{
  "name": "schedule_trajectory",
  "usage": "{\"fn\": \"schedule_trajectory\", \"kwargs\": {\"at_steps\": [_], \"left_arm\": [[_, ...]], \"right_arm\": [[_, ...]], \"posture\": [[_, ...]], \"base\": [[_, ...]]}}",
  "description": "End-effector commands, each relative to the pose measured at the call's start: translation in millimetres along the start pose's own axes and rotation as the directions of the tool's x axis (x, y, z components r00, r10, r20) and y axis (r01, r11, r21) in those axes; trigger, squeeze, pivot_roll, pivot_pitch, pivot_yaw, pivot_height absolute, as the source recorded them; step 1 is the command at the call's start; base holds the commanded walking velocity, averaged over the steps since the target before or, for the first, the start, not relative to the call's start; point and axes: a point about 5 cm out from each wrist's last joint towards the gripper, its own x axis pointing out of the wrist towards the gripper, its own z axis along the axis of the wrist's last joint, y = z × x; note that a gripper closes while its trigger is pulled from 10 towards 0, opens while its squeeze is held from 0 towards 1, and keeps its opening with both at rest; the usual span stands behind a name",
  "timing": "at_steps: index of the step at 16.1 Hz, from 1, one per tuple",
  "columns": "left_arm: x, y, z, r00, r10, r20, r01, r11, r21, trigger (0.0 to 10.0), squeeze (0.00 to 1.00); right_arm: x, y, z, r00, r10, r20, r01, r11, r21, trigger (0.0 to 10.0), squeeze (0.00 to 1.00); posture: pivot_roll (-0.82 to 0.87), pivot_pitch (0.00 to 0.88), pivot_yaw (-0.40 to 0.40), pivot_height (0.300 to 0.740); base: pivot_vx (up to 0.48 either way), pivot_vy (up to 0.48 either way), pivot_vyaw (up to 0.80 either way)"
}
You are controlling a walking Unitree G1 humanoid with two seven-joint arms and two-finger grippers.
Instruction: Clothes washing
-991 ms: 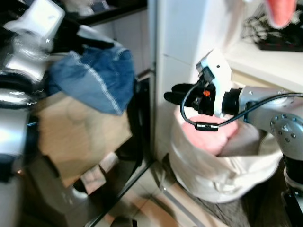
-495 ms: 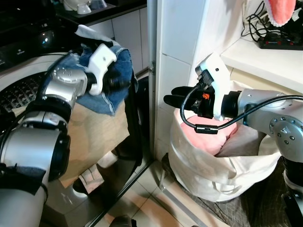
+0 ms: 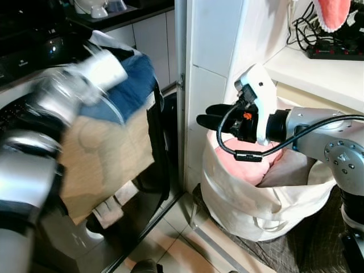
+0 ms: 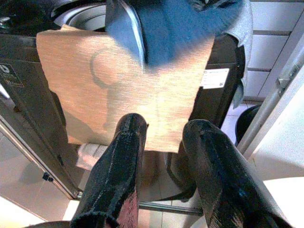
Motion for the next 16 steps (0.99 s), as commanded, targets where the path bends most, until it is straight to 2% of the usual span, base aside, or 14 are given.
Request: {"fn": "schedule_trajectory", "kwargs": {"at_steps": [1, 2, 4, 5, 6, 7, 8, 9, 10, 11, 12, 14, 15, 16], "left_arm": [[-3.2, 18.2, -3, 0.992, 0.119, -0.044, -0.118, 0.992, 0.032, 10.0, 0.0], [-6.0, 28.6, -9, 0.975, 0.203, -0.086, -0.196, 0.977, 0.081, 10.0, 0.0], [-16.5, 58.0, -17, 0.908, 0.4, -0.122, -0.372, 0.906, 0.2, 10.0, 0.0], [-24.1, 77.1, -15, 0.855, 0.51, -0.093, -0.485, 0.851, 0.202, 10.0, 0.0], [-23.0, 76.2, -9, 0.858, 0.51, -0.063, -0.495, 0.853, 0.163, 10.0, 0.0], [-15.5, 61.3, 2, 0.9, 0.436, -0.016, -0.436, 0.9, 0.002, 10.0, 0.0], [-8.5, 43.4, 9, 0.932, 0.363, 0.014, -0.358, 0.923, -0.145, 10.0, 0.0], [-0.7, 16.0, 25, 0.967, 0.214, 0.139, -0.157, 0.928, -0.339, 10.0, 0.0], [2.0, 0.3, 37, 0.963, 0.142, 0.229, -0.031, 0.902, -0.431, 10.0, 0.0], [1.8, -30.7, 62, 0.899, 0.015, 0.438, 0.244, 0.813, -0.529, 10.0, 0.0], [-1.6, -49.7, 73, 0.838, -0.049, 0.544, 0.391, 0.749, -0.535, 10.0, 0.0], [-10.4, -82.0, 84, 0.735, -0.131, 0.666, 0.572, 0.647, -0.504, 10.0, 0.0], [-16.6, -108.1, 85, 0.73, -0.112, 0.674, 0.607, 0.56, -0.564, 10.0, 0.0], [-18.3, -119.8, 82, 0.764, -0.102, 0.637, 0.587, 0.521, -0.62, 10.0, 0.0]], "right_arm": [[-1.7, -0.2, 5, 1.0, -0.004, 0.014, 0.005, 1.0, -0.026, 10.0, 0.0], [-1.6, -0.5, 5, 1.0, -0.005, 0.015, 0.005, 1.0, -0.027, 10.0, 0.0], [-1.6, -1.0, 6, 1.0, -0.007, 0.016, 0.007, 1.0, -0.029, 10.0, 0.0], [-2.0, -1.0, 6, 1.0, -0.009, 0.017, 0.009, 1.0, -0.029, 10.0, 0.0], [-2.1, -0.8, 6, 1.0, -0.009, 0.018, 0.01, 1.0, -0.028, 10.0, 0.0], [-1.8, -0.3, 5, 1.0, -0.01, 0.018, 0.01, 1.0, -0.026, 10.0, 0.0], [-1.4, -0.6, 4, 1.0, -0.016, 0.017, 0.017, 1.0, -0.023, 10.0, 0.0], [-1.3, -6.1, 1, 0.998, -0.069, 0.01, 0.069, 0.997, -0.015, 10.0, 0.0], [-0.7, -12.7, -4, 0.991, -0.135, -0.012, 0.134, 0.991, -0.021, 10.0, 0.0], [0.2, -30.6, -19, 0.948, -0.308, -0.083, 0.304, 0.951, -0.052, 10.0, 0.0], [-0.7, -42.1, -30, 0.908, -0.402, -0.121, 0.398, 0.916, -0.059, 10.0, 1.0], [-5.5, -58.7, -49, 0.83, -0.526, -0.185, 0.519, 0.85, -0.092, 10.0, 1.0], [-10.9, -65.5, -56, 0.791, -0.583, -0.184, 0.577, 0.812, -0.093, 10.0, 1.0], [-13.5, -66.4, -54, 0.78, -0.609, -0.143, 0.602, 0.793, -0.09, 10.0, 1.0]], "posture": [[-0.08, 0.0, 0.045, 0.74], [-0.08, 0.0, 0.046, 0.74], [-0.08, 0.0, 0.052, 0.74], [-0.08, 0.0, 0.053, 0.74], [-0.07, 0.0, 0.053, 0.74], [-0.08, 0.0, 0.054, 0.74], [-0.07, 0.0, 0.054, 0.74], [-0.07, 0.0, 0.052, 0.74], [-0.07, 0.0, 0.054, 0.74], [-0.08, 0.0, 0.06, 0.74], [-0.08, 0.0, 0.061, 0.74], [-0.09, 0.0, 0.066, 0.74], [-0.09, 0.0, 0.066, 0.74], [-0.08, 0.0, 0.061, 0.74]], "base": [[0.0, 0.0, 0.0], [0.0, 0.0, 0.0], [0.0, 0.0, 0.0], [0.0, 0.0, 0.0], [0.0, 0.0, 0.0], [0.0, 0.0, 0.0], [0.0, 0.0, 0.0], [0.0, 0.0, 0.0], [0.0, 0.0, 0.0], [0.0, 0.0, 0.0], [0.0, 0.0, 0.0], [0.0, 0.0, 0.0], [0.0, 0.0, 0.0], [0.0, 0.0, 0.0]]}}
